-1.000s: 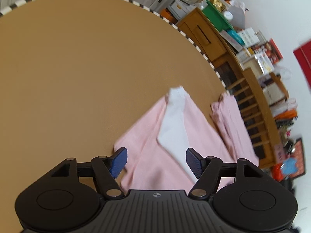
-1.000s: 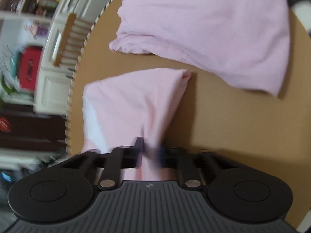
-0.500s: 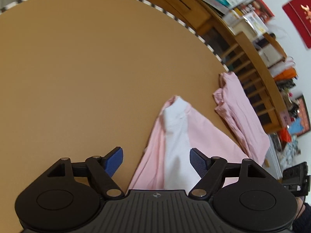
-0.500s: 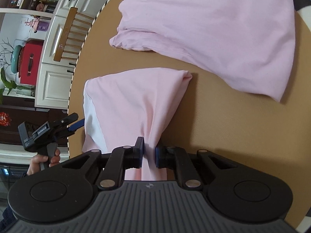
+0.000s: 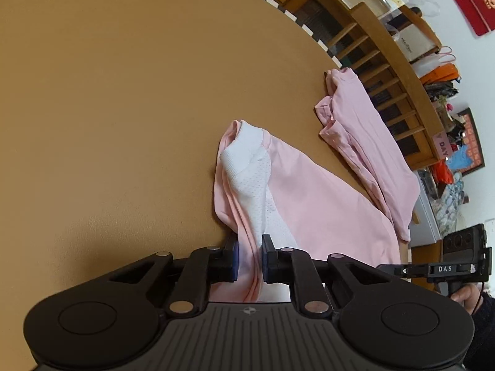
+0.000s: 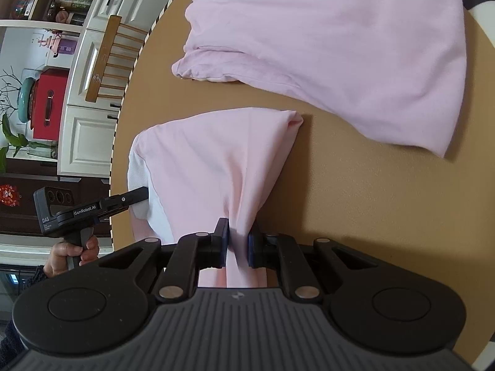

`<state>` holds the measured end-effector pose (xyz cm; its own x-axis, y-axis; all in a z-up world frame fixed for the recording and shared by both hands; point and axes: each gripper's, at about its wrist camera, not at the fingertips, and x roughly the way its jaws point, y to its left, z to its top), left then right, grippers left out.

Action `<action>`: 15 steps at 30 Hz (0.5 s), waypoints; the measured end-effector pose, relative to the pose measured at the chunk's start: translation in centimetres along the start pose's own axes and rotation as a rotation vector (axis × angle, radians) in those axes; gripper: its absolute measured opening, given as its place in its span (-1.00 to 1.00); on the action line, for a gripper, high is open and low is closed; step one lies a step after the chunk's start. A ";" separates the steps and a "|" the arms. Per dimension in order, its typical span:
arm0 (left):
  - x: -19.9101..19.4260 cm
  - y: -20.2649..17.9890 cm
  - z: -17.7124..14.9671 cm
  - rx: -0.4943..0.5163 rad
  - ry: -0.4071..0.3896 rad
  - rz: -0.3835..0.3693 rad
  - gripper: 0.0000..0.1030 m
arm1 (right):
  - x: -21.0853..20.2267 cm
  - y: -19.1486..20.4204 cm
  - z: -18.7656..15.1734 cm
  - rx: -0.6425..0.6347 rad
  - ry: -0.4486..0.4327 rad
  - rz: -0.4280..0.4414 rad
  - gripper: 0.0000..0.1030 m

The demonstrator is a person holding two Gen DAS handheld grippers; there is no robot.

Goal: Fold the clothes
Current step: 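Grasp the folded shirt with the right gripper while the left gripper grasps its white panel, then lift the folded shirt with both grippers and carry it toward the blue clothes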

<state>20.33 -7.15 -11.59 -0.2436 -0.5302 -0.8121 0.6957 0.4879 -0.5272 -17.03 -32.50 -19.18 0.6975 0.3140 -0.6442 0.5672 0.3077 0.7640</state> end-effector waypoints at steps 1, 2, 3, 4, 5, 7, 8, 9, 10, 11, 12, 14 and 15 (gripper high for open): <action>-0.1 0.1 -0.1 -0.012 -0.004 0.003 -0.72 | 0.0 0.2 -0.1 -0.012 -0.006 -0.006 -0.77; -0.3 0.1 -0.2 -0.019 -0.007 0.002 -0.72 | 0.0 0.5 -0.2 -0.028 -0.014 -0.015 -0.77; -0.4 0.2 -0.2 -0.021 -0.011 -0.001 -0.72 | 0.0 0.9 -0.4 -0.052 -0.026 -0.027 -0.77; -0.6 0.2 -0.3 -0.027 -0.015 -0.007 -0.72 | 0.0 1.2 -0.6 -0.074 -0.036 -0.039 -0.78; -0.8 0.3 -0.4 -0.037 -0.024 -0.021 -0.72 | 0.0 1.5 -0.7 -0.086 -0.044 -0.046 -0.78; -1.2 0.4 -0.5 -0.070 -0.044 -0.052 -0.72 | -0.1 1.8 -0.9 -0.095 -0.064 -0.045 -0.78; -1.4 0.5 -0.5 -0.085 -0.054 -0.067 -0.72 | -0.2 2.0 -1.0 -0.099 -0.074 -0.038 -0.79; -1.7 0.5 -0.5 -0.093 -0.064 -0.081 -0.72 | -0.4 2.3 -1.1 -0.103 -0.083 -0.031 -0.79; -2.0 0.5 -0.6 -0.099 -0.074 -0.095 -0.72 | -0.6 2.6 -1.1 -0.109 -0.091 -0.024 -0.79; -2.3 0.4 -0.6 -0.105 -0.085 -0.108 -0.72 | -0.8 2.9 -1.2 -0.115 -0.100 -0.018 -0.79; -2.5 0.3 -0.6 -0.113 -0.090 -0.117 -0.72 | -1.1 3.3 -1.2 -0.125 -0.106 -0.014 -0.79; -3.0 -0.4 -0.7 -0.105 -0.098 -0.128 -0.72 | -1.7 4.3 -1.3 -0.149 -0.113 -0.007 -0.79; -3.3 -0.8 -0.7 -0.093 -0.102 -0.132 -0.72 | -1.9 4.8 -1.3 -0.161 -0.117 -0.003 -0.79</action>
<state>20.10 -5.30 -8.72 -0.2556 -0.6587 -0.7076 0.5957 0.4692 -0.6520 -16.20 -30.49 -14.30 0.7471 0.2092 -0.6309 0.4986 0.4511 0.7402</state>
